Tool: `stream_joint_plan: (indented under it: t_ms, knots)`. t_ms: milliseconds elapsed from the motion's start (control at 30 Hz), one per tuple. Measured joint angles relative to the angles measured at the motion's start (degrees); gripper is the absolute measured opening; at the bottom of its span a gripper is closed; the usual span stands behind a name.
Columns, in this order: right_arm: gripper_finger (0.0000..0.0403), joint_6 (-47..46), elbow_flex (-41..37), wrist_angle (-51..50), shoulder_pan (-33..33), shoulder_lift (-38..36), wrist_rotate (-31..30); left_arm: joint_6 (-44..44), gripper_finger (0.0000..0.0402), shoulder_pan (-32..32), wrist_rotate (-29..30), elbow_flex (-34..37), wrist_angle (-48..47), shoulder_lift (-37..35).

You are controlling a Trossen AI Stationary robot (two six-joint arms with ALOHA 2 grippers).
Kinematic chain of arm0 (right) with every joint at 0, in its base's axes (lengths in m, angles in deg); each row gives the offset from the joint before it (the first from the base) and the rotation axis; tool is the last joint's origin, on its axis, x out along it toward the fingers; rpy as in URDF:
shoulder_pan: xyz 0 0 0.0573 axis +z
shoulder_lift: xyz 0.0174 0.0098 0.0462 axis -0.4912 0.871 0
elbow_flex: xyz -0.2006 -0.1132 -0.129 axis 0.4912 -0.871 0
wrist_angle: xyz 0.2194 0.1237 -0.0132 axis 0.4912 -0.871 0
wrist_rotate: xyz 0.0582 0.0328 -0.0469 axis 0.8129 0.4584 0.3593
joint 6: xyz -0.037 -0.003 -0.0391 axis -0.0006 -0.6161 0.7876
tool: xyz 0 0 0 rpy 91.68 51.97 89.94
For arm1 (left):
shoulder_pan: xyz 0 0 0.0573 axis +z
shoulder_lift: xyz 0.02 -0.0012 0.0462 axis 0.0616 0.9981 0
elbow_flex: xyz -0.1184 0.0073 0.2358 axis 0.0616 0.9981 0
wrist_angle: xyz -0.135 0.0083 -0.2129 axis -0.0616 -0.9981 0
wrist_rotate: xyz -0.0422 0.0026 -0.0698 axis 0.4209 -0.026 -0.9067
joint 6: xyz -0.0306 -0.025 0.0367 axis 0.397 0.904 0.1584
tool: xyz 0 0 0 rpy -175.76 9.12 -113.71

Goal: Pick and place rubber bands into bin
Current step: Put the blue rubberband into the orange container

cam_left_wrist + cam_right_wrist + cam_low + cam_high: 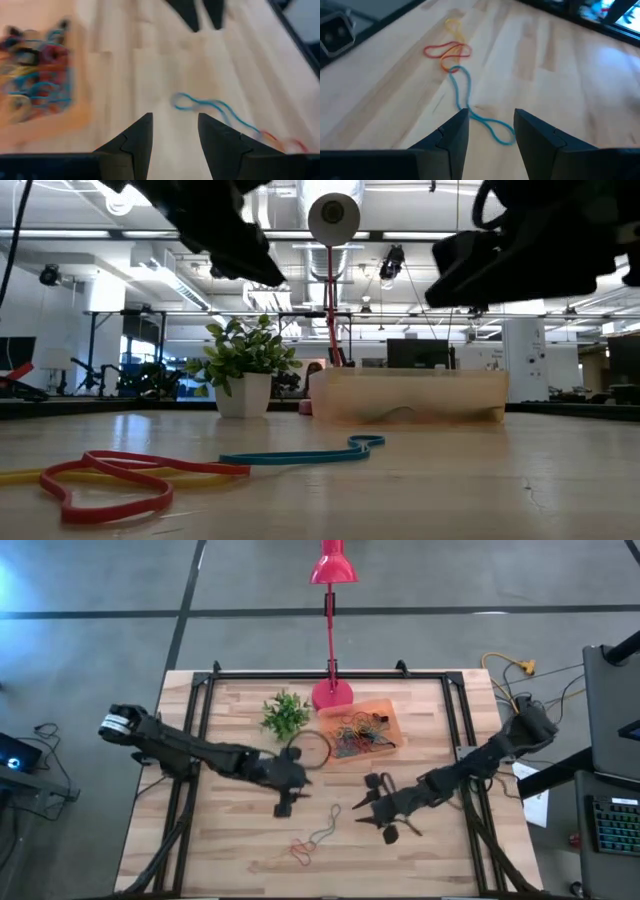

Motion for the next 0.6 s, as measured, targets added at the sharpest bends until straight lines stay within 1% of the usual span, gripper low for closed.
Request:
stream_joint_plan:
  t_ms: [133,200,300,433,600]
  knots:
    - [0.0144,4.07,5.81,-2.27,-0.05,6.50,1.84,1.37,0.0141,-4.74,-1.51,0.09,-1.56,0.74]
    - [0.0144,4.64,8.52,-6.13,-0.05,8.43,2.27,3.46,0.0141,-6.86,-1.97,0.17,-1.40,1.67]
    - [0.0144,4.62,11.70,-9.12,-0.25,10.49,2.80,6.46,0.0141,-9.90,-2.15,0.17,-1.59,3.03]
    - [0.0144,4.67,14.29,-8.69,-0.74,12.67,6.42,10.54,0.0141,-12.88,-2.15,0.17,-1.58,5.57]
    - [0.0144,5.51,18.36,-8.15,-0.90,17.17,9.95,16.27,0.0141,-14.77,-2.17,0.15,-3.46,8.77]
